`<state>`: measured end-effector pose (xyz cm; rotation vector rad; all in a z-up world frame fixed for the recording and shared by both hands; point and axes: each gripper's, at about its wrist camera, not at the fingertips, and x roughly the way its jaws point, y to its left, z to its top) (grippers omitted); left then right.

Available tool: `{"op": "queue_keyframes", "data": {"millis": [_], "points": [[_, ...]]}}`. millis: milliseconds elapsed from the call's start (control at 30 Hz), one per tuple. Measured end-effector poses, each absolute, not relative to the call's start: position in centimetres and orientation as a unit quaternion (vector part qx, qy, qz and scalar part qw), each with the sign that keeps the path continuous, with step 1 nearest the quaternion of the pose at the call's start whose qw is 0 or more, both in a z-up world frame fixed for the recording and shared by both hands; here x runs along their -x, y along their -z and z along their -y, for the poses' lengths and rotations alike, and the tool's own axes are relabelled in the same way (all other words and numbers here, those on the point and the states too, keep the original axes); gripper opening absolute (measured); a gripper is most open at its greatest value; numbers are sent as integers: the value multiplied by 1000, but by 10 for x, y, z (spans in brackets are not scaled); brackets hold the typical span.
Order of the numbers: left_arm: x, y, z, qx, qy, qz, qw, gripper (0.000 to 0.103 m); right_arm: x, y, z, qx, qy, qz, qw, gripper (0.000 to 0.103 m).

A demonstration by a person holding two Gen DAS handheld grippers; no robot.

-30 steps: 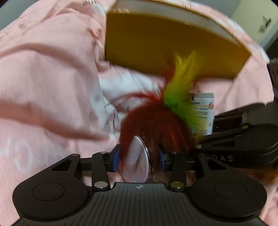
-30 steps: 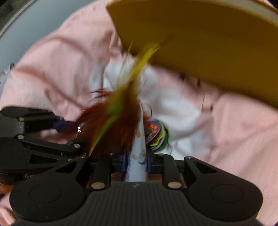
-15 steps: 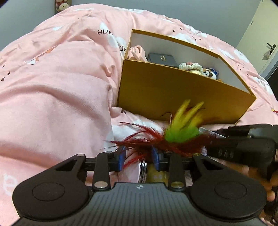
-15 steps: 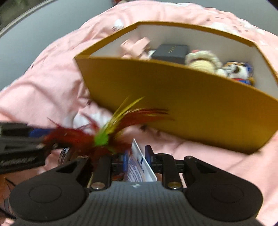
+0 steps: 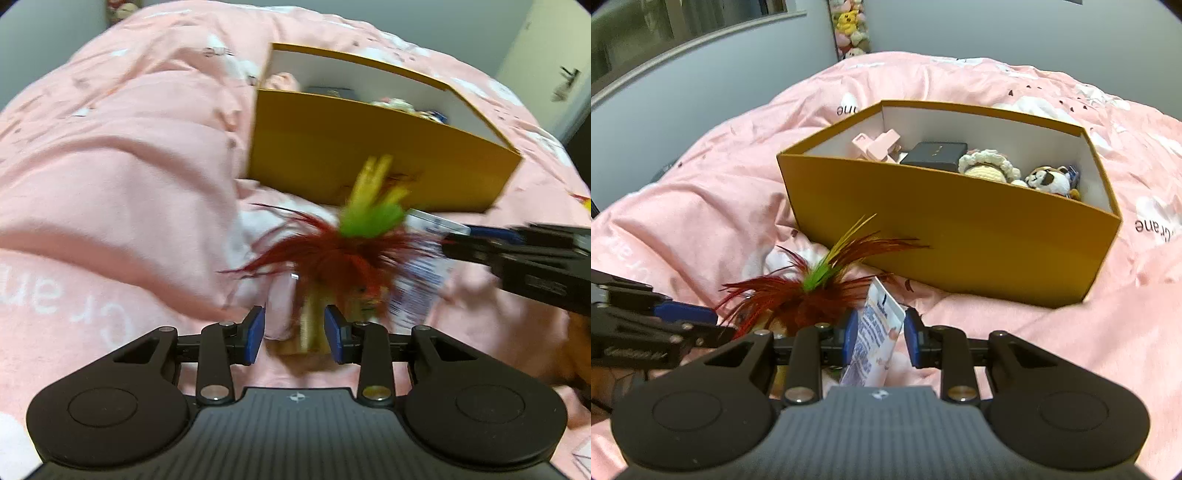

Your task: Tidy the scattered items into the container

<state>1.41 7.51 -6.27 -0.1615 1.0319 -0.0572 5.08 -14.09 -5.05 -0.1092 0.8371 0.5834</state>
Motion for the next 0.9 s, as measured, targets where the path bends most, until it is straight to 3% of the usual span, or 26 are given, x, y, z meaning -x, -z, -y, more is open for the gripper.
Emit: {"op": "queue_keyframes", "data": {"millis": [267,633,900], "points": [[-19,73,-64,39,20,-494,868,41,-37,60,123,71,-342,-422,837,32],[-18,72,-75,42,-21,-478,877,40,-15,33,115,99,-388,-349,847,32],[-25,80,-78,67,-4,-480,874,40,-11,45,96,124,-431,-389,805,31]]}}
